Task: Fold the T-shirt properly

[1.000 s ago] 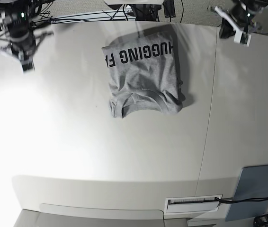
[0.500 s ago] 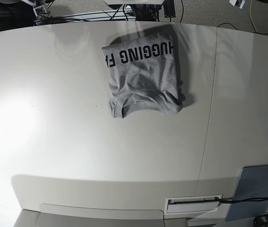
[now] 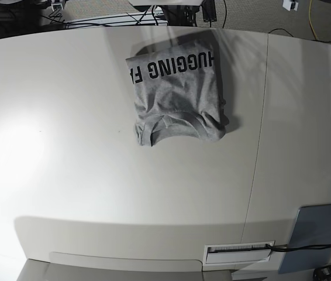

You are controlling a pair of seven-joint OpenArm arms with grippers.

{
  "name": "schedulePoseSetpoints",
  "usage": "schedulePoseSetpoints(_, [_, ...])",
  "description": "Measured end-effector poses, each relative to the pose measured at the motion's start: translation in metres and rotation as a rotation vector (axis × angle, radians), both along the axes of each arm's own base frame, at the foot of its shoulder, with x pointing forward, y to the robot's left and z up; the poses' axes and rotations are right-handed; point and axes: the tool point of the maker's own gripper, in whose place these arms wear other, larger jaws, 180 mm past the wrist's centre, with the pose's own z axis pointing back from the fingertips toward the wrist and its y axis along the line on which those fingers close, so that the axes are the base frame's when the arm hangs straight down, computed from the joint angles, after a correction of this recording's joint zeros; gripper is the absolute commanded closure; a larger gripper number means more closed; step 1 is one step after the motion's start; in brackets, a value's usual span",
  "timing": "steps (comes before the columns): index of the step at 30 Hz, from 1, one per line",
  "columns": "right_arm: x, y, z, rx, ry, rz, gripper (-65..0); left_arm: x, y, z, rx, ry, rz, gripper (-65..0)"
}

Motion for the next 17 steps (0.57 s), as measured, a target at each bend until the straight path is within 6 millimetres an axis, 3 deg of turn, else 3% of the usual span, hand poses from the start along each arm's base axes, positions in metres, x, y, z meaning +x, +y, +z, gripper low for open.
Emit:
schedulePoseSetpoints(2, [0.012, 0.004, -0.017, 0.019, -0.052, -0.037, 0.0, 0.008, -0.008, -0.011, -0.004, -0.008, 0.008, -16.0])
schedulePoseSetpoints(8, [0.062, 0.017, -0.051, 0.054, -0.217, -0.124, 0.0, 0.034, -0.06, -0.044, -0.006, -0.002, 0.043, -16.0])
schedulePoseSetpoints(13, [0.076, 0.024, -0.061, 0.073, -0.211, -0.154, 0.0, 0.046, -0.107, -0.056, -0.03, 0.02, 0.026, -16.0])
schedulePoseSetpoints(17, [0.082, 0.023, -0.06, 0.072, -0.223, -0.154, 0.0, 0.048, -0.127, -0.057, -0.063, 0.016, 0.037, -16.0])
